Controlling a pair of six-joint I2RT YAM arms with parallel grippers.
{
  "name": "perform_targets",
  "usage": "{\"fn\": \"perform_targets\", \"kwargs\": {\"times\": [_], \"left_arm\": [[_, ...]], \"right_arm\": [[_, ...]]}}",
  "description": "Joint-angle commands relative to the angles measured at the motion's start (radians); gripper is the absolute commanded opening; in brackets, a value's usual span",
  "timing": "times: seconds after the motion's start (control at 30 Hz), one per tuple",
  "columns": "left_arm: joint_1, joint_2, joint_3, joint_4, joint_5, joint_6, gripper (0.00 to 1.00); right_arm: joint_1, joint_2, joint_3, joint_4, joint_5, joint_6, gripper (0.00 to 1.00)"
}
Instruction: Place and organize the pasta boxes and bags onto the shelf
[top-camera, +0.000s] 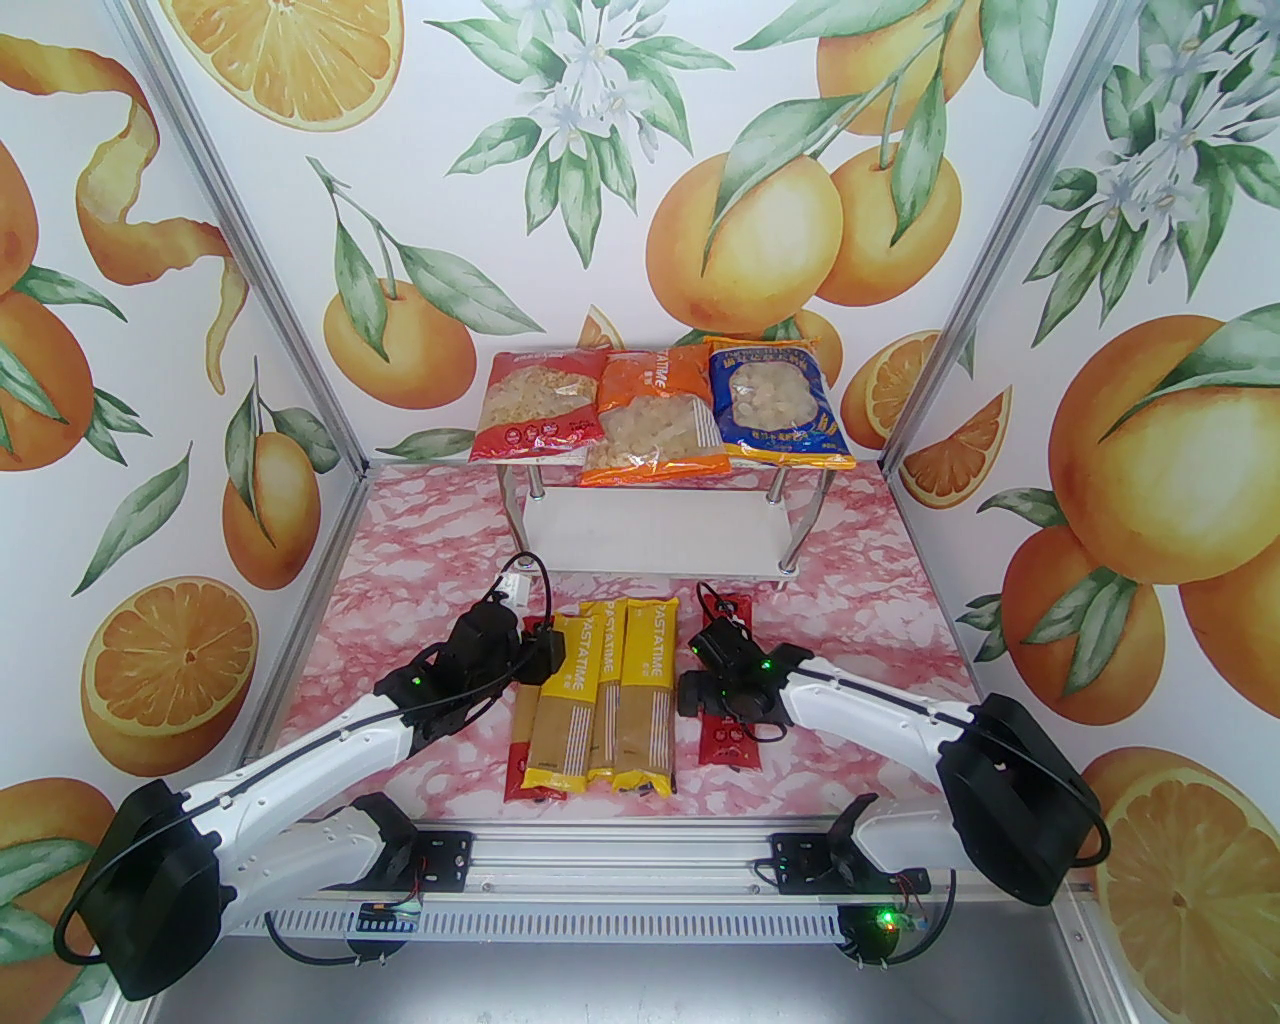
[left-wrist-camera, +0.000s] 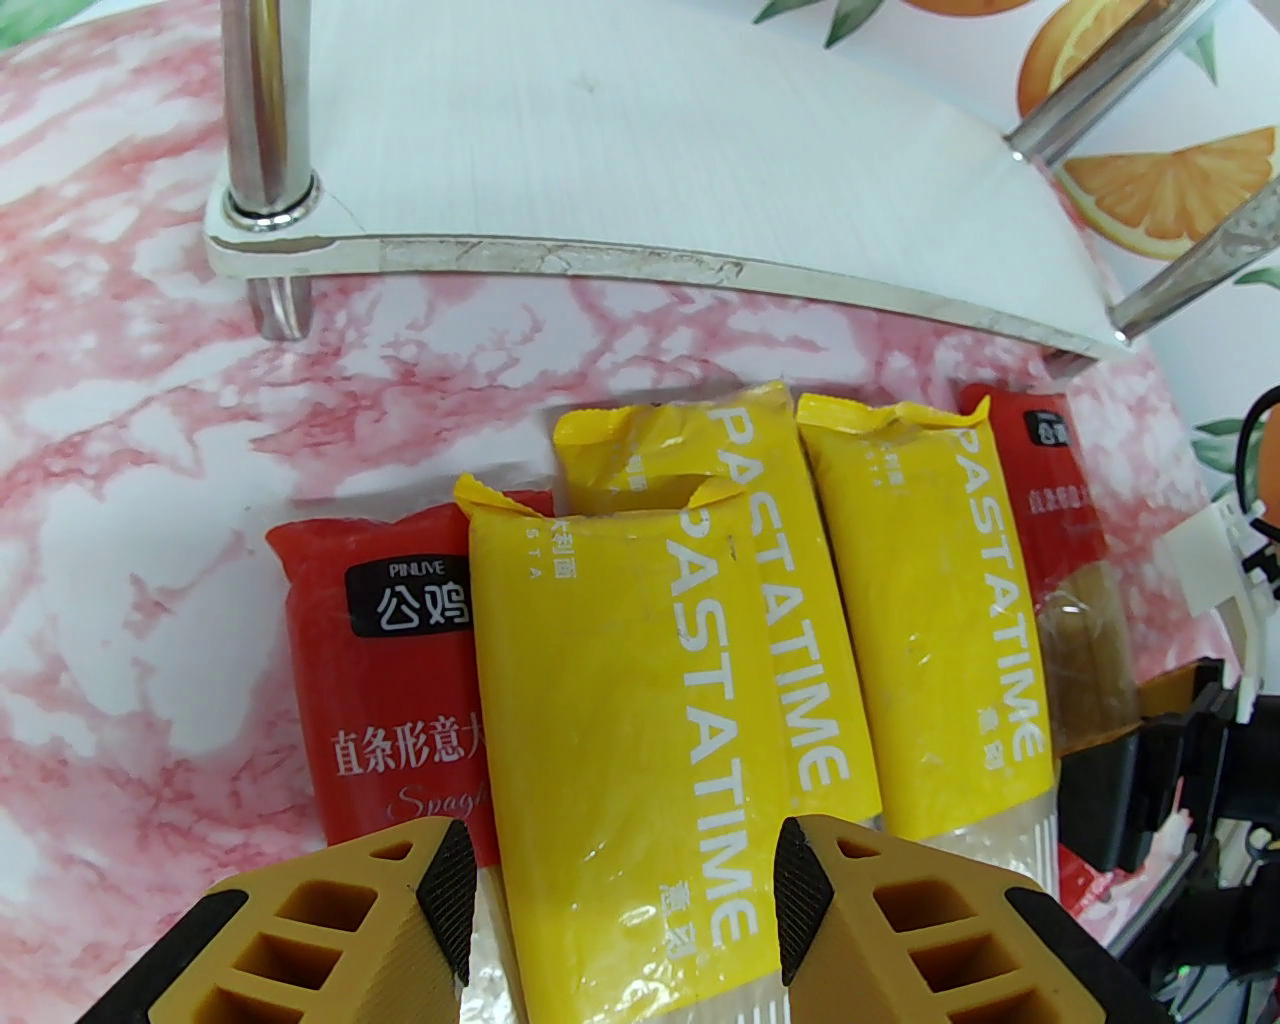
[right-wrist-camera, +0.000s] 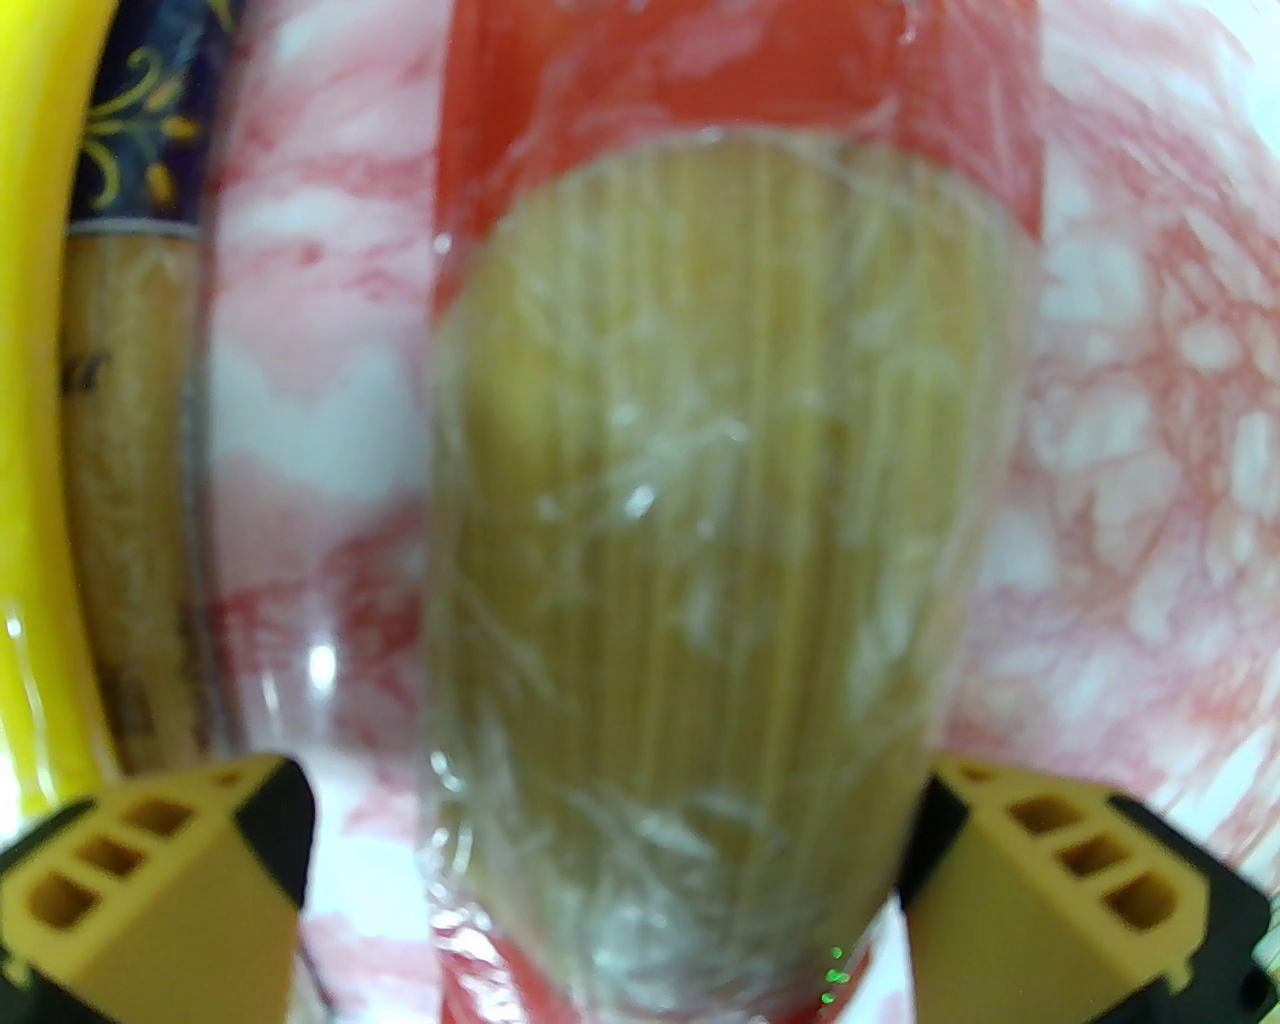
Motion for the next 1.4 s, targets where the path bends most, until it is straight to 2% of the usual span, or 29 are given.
{"fn": "perform_targets", "kwargs": {"times": [0.0,0.17,0.33,0.43,0.6,0.73,1.1,1.27,1.37], "left_arm": [[0.006,-0.027,0.019,-0.016,-0.014,0.005,0.55],[0.008,-0.043,0.012,-0.025,-0.023,0.007,0.55],[0.011,-0.050,0.010,-0.029,-0.024,0.006,0.55],[0.013,-0.064,0.008,-0.039,-0.030,0.008,0.55],[0.019,-0.082,0.004,-0.047,-0.036,0.010,0.55],[0.020,-0.093,0.001,-0.048,-0.038,0.009,0.55],[0.020,-0.095,0.015,-0.048,-0.050,0.016,0.55],[0.020,-0.080,0.026,-0.045,-0.048,0.016,0.55],[0.018,-0.072,0.030,-0.042,-0.050,0.015,0.55]], "right_arm": [[-0.003,0.004,-0.022,-0.022,0.013,0.046,1.00],[-0.002,0.046,-0.043,-0.024,-0.002,0.045,0.98],[-0.003,0.089,-0.067,-0.002,-0.029,0.047,0.85],[-0.002,0.093,-0.090,0.012,-0.046,0.051,0.68],[-0.002,0.052,-0.104,-0.001,-0.053,0.059,0.22],[-0.002,-0.003,-0.096,-0.040,-0.037,0.056,0.00],[0.004,-0.363,0.027,-0.277,0.135,-0.010,0.00],[0.007,-0.435,0.120,-0.375,0.195,-0.044,0.00],[0.004,-0.427,0.176,-0.382,0.232,-0.081,0.00]]}}
